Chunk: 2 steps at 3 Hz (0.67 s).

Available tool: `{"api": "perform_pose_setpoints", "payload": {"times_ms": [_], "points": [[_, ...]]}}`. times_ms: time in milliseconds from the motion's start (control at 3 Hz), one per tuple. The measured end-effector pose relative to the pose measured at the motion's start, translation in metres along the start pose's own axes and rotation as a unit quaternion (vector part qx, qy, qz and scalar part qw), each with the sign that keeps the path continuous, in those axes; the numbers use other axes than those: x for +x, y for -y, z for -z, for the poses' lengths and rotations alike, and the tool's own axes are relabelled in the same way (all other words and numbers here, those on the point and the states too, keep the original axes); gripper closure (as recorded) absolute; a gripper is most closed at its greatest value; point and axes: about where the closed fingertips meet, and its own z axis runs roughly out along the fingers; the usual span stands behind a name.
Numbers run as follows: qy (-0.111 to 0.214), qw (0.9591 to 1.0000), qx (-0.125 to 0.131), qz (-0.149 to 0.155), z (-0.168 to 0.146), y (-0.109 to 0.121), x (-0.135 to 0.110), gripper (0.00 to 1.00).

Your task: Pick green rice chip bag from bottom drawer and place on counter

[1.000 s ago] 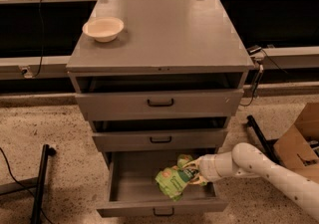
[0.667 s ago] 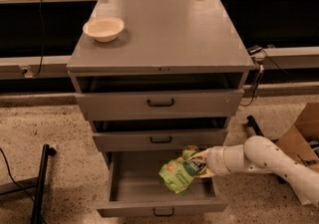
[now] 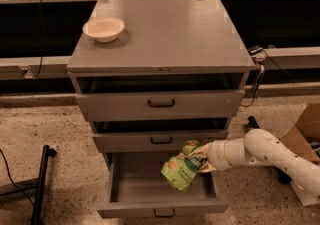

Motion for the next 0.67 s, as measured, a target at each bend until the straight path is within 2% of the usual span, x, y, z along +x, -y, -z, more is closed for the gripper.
{"api": "perform_pose_setpoints", "payload": {"times_ms": [333, 667], "points": [[0.004, 0.9985, -0.014, 0.052, 0.032, 0.021, -0.021, 1.0], [0.005, 0.9954, -0.041, 0.086, 0.078, 0.036, -0.047, 1.0]]}}
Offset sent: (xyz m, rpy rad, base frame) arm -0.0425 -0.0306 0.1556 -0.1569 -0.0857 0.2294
